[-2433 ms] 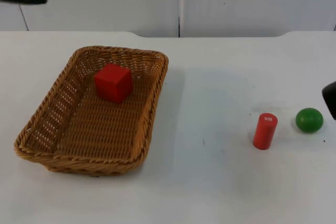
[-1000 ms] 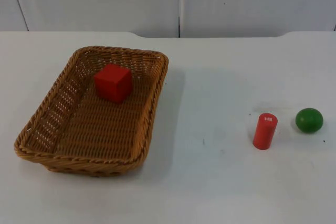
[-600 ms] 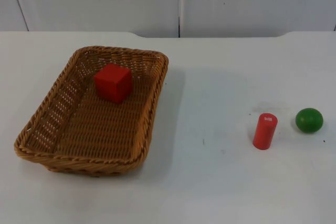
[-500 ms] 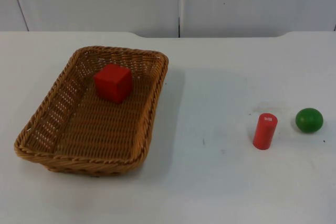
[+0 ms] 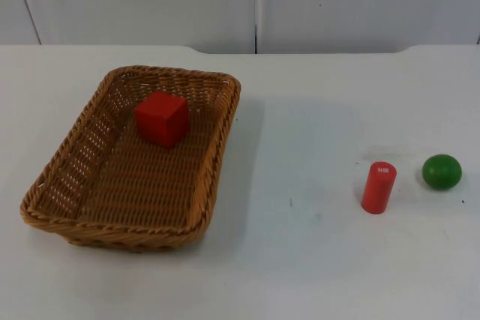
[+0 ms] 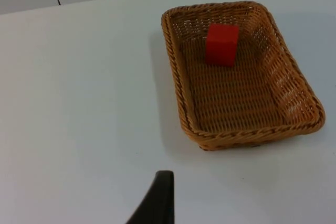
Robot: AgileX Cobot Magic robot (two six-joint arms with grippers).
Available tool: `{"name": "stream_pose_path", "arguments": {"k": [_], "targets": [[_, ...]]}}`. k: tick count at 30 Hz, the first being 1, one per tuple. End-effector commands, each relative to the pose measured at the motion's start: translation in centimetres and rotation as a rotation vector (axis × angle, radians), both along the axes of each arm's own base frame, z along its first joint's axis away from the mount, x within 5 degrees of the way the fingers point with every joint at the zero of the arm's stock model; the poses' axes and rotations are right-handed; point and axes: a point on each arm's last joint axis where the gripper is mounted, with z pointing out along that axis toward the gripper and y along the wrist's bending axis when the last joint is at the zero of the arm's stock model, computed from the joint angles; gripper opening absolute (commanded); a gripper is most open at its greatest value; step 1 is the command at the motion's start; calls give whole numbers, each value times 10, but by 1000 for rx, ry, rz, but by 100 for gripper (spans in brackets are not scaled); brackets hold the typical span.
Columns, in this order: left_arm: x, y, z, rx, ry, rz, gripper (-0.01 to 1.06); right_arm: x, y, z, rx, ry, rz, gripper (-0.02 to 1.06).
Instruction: Pick up the basket with the left hand and place the object to the left of the red cylinder into the basket with the right hand.
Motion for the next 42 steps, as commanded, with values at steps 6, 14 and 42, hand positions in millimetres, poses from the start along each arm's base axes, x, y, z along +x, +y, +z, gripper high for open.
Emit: {"name": "stream_pose_path", "arguments": {"k": [6, 14, 42], "targets": [[0, 1, -2, 0, 5, 2, 89, -3, -7, -8, -38, 40, -29, 81], [0, 1, -2, 6, 3, 2, 89, -3, -6, -26, -103, 101, -30, 81], [-1, -1, -2, 19, 0, -32, 105, -4, -5, -27, -124, 79, 5, 81]]}}
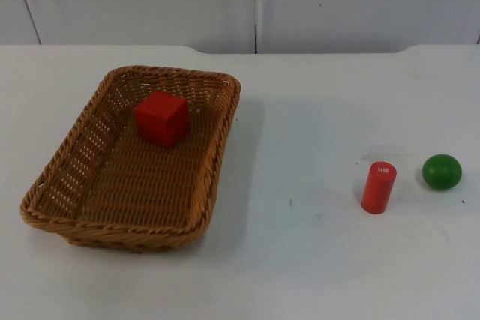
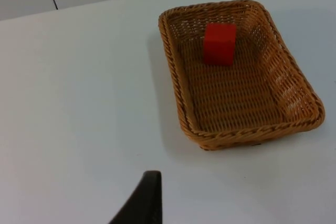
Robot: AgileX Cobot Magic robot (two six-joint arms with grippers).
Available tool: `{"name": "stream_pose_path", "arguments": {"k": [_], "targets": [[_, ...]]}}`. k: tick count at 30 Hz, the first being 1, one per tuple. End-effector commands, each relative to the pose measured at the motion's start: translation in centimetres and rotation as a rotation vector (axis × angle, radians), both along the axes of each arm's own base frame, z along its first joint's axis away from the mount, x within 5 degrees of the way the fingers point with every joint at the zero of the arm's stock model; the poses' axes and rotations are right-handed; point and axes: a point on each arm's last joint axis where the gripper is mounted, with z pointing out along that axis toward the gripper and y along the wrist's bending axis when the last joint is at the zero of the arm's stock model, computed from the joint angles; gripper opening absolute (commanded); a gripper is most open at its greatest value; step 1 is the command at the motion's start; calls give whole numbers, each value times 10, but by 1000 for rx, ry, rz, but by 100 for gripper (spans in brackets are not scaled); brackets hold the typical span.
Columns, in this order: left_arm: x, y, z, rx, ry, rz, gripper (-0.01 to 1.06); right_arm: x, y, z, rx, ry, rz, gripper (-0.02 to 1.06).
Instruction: Pick up the basket with the left hand and place the object to the left of the red cylinder into the basket with the right hand.
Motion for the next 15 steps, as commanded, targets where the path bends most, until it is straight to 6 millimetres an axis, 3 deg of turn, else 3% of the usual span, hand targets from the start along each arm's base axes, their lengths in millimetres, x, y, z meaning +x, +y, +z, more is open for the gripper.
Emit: {"name": "stream_pose_path", "arguments": {"k": [1, 10, 15], "targets": [[0, -1, -2, -3, 6, -11, 105, 0, 0, -2, 2, 3, -5, 81], [-1, -3, -2, -33, 14, -22, 105, 0, 0, -2, 6, 7, -2, 82], [-1, -2, -2, -23, 11, -18, 105, 0, 0, -2, 6, 7, -2, 104]]}}
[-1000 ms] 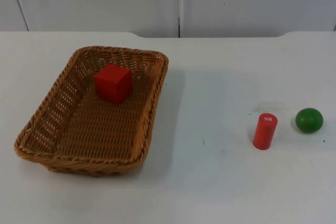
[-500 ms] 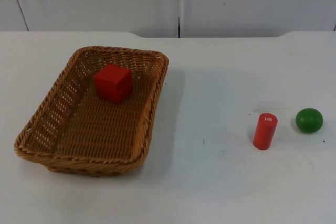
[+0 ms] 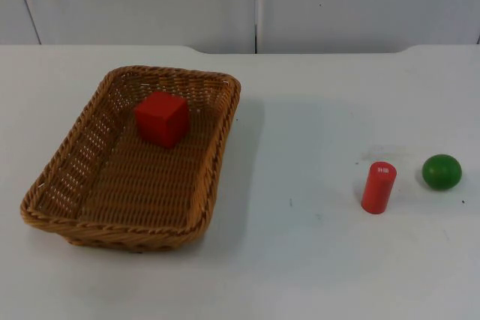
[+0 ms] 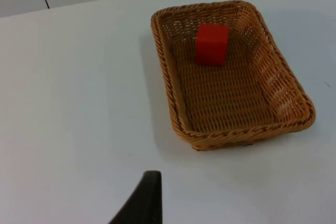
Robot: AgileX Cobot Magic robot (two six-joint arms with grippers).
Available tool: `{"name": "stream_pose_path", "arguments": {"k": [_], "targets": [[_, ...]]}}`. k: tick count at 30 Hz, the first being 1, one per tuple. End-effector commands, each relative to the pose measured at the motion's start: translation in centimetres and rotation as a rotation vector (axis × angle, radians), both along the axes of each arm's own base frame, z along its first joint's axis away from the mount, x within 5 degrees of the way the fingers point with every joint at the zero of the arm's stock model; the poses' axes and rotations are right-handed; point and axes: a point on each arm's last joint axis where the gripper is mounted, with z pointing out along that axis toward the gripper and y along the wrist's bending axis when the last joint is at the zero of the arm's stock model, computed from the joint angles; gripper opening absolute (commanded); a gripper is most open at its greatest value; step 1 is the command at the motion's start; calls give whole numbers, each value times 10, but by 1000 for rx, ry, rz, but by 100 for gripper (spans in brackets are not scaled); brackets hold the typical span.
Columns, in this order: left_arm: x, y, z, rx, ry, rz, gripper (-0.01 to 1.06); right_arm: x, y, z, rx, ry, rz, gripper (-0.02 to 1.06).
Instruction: Pick up the basket with the left hand and place the object to the left of the red cylinder into the basket with the right hand.
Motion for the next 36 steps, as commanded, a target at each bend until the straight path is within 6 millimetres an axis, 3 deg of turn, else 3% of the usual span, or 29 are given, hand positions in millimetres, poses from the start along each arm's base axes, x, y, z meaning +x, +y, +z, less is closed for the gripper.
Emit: {"name": "stream_pose_path", "arguments": {"k": [1, 36], "targets": [[0, 0, -2, -3, 6, -4, 105, 0, 0, -2, 1, 2, -1, 105], [0, 0, -2, 0, 5, 0, 105, 0, 0, -2, 4, 5, -4, 105]]}}
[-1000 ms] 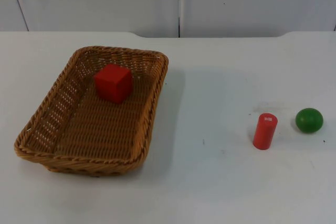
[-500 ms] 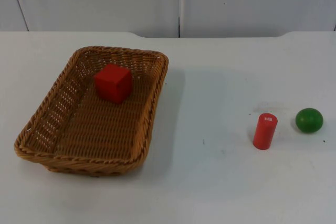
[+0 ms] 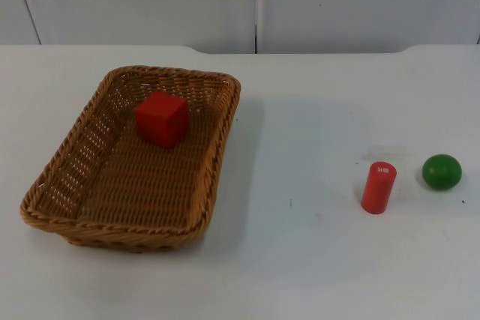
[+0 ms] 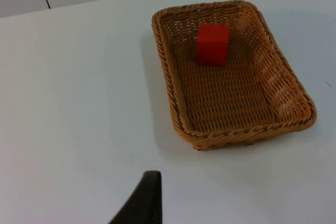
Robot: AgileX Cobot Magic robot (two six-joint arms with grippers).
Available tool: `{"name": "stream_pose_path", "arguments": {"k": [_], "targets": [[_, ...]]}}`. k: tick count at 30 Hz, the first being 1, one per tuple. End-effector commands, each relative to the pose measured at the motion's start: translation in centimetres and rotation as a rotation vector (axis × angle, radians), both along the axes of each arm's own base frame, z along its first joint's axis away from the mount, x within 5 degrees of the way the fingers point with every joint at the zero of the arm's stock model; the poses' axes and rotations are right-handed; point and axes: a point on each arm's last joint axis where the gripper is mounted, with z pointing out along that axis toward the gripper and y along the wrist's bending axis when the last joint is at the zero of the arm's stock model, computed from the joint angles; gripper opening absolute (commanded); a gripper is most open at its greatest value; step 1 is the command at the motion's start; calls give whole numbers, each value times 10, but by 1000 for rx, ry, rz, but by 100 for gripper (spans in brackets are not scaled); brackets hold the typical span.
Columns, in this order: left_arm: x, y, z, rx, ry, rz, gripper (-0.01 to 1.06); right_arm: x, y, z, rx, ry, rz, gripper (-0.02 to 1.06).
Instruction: Pick up the basket with the left hand and place the object to the left of the red cylinder into the basket with the right hand.
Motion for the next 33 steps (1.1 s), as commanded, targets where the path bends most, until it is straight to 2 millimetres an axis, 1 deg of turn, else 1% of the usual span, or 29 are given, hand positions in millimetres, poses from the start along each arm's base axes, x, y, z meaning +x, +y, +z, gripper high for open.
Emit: {"name": "stream_pose_path", "arguments": {"k": [1, 5, 14, 33], "targets": [[0, 0, -2, 0, 3, 0, 105, 0, 0, -1, 4, 3, -4, 105], [0, 0, -2, 0, 3, 11, 105, 0, 0, -1, 4, 3, -4, 105], [0, 0, -2, 6, 2, 122, 105, 0, 0, -1, 4, 3, -4, 105], [0, 1, -2, 16, 1, 263, 105, 0, 0, -1, 10, 2, -6, 105]]}}
